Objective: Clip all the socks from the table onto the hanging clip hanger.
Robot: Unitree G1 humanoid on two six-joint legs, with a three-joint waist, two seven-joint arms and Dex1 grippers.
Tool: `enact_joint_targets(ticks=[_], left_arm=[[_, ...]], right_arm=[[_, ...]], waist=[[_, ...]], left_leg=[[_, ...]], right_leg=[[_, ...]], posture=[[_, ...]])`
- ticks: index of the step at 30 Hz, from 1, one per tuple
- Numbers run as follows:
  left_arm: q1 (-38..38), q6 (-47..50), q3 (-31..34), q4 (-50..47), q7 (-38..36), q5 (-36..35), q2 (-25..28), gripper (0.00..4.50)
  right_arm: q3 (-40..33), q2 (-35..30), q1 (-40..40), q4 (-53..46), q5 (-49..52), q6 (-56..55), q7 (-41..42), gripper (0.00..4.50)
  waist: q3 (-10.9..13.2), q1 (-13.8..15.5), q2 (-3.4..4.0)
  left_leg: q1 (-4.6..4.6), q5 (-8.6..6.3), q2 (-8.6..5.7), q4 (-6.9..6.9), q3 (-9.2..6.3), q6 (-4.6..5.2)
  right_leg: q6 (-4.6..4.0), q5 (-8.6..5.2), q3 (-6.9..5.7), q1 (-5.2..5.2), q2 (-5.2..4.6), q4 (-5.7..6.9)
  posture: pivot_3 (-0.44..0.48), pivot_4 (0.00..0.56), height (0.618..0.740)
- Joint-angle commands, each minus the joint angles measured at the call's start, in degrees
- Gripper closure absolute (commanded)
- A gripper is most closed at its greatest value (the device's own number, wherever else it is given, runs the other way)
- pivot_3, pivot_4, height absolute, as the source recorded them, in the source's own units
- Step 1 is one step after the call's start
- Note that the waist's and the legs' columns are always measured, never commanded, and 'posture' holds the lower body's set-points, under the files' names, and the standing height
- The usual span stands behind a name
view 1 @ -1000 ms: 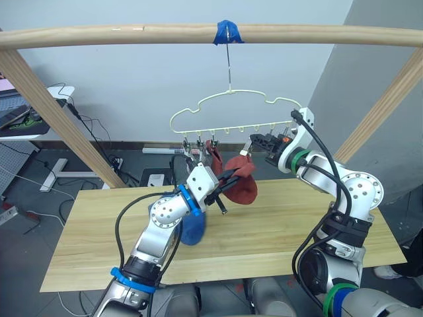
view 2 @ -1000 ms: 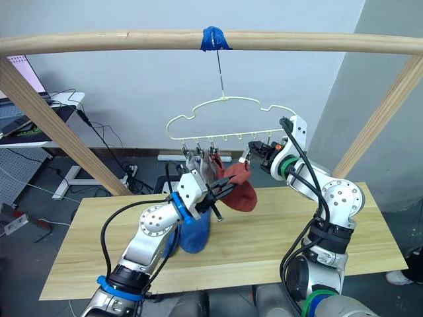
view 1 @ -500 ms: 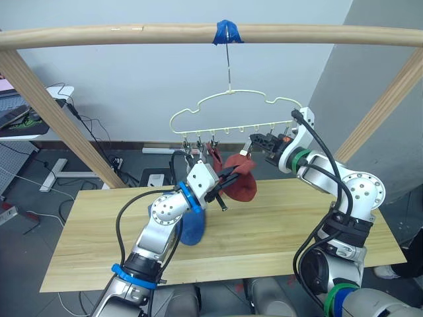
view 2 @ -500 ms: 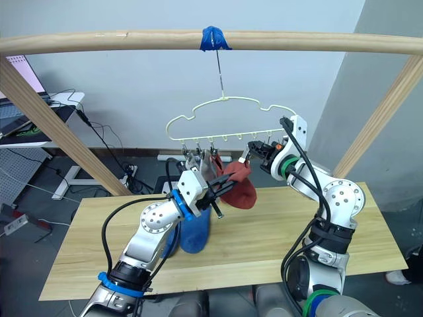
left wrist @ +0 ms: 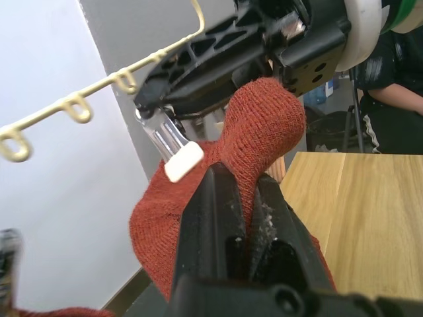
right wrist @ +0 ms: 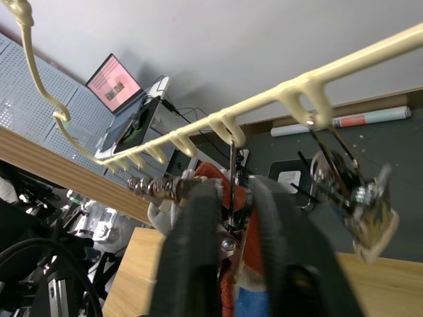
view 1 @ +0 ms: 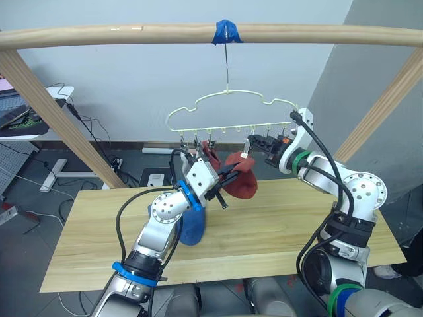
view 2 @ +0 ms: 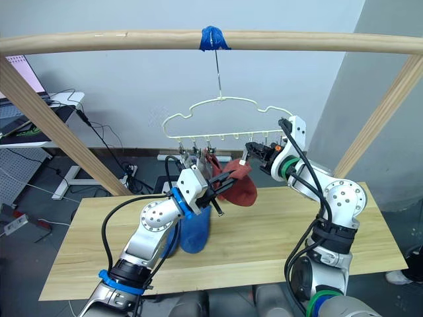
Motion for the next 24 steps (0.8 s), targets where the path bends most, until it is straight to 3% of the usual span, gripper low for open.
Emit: enact_joint_targets(ticks=[1,6,7,12,17,22,24], left_arm=[[-1.2,-1.6,0.2,-0.8,-0.1,-0.6,-0.2,4.50],[-1.5,-2.3,0.0,-0.4,-0.3,-0.1,0.0,4.50],[-1.6,-2.2,-0.2,-0.2,-0.2,0.1,-0.1,4.50],[-1.7,-1.3,-0.7,0.4,-0.5,0.1,-0.2,4.50],[-1.7,-0.2,-0.8,0.8,-1.6,-0.9,0.0,4.50],[-2.0,2.1,0.2,1.9,-3.6,-3.5,0.1,3.09],[-1.5,3.4,1.2,1.4,-3.9,-4.7,0.8,2.51]], right_arm=[[0.4,-0.6,-0.1,-0.9,1.6,-0.7,1.0,2.07],[0.6,-1.8,0.3,-1.3,1.6,-0.9,1.5,0.23],[0.5,-3.2,0.8,-2.1,1.6,-0.9,2.2,0.04],[1.9,-13.1,6.7,-8.6,1.3,-1.2,7.7,0.04],[0.6,-16.7,10.2,-11.8,3.9,-1.5,10.2,0.04],[2.7,-20.7,16.0,-17.2,-0.1,-8.0,12.4,0.00],[4.1,-19.4,17.8,-18.1,-1.2,-10.6,11.7,0.00]], waist=[[0.0,0.0,0.00],[0.0,0.0,0.00],[0.0,0.0,0.00],[0.0,0.3,0.00],[0.0,-0.5,0.01],[0.0,-0.5,0.01],[0.0,-0.7,0.00]], left_leg=[[0.00,0.00,0.00,0.00,0.00,0.00],[0.00,0.00,0.00,0.00,0.00,0.00],[-0.01,0.00,0.00,0.00,0.00,0.00],[-0.08,0.00,-0.02,0.00,0.00,0.00],[-0.01,-0.04,0.02,-0.04,0.08,0.06],[-0.03,-0.03,0.03,-0.01,0.07,0.06],[-0.05,-0.04,0.01,0.00,0.12,0.06]], right_leg=[[0.00,0.00,0.00,0.00,0.00,0.00],[0.00,0.00,0.00,-0.01,0.00,0.00],[0.00,0.00,0.00,-0.01,0.00,-0.01],[0.03,-0.02,0.00,-0.01,-0.03,-0.10],[0.03,-0.05,0.06,-0.07,0.02,-0.02],[-0.16,-0.16,0.05,-0.06,0.03,-0.02],[-0.16,-0.16,0.08,-0.06,0.00,-0.07]], posture=[[-0.154,0.144,0.740],[-0.154,0.141,0.740],[-0.154,0.141,0.740],[-0.161,0.142,0.740],[-0.181,0.143,0.740],[-0.203,0.144,0.740],[-0.205,0.143,0.740]])
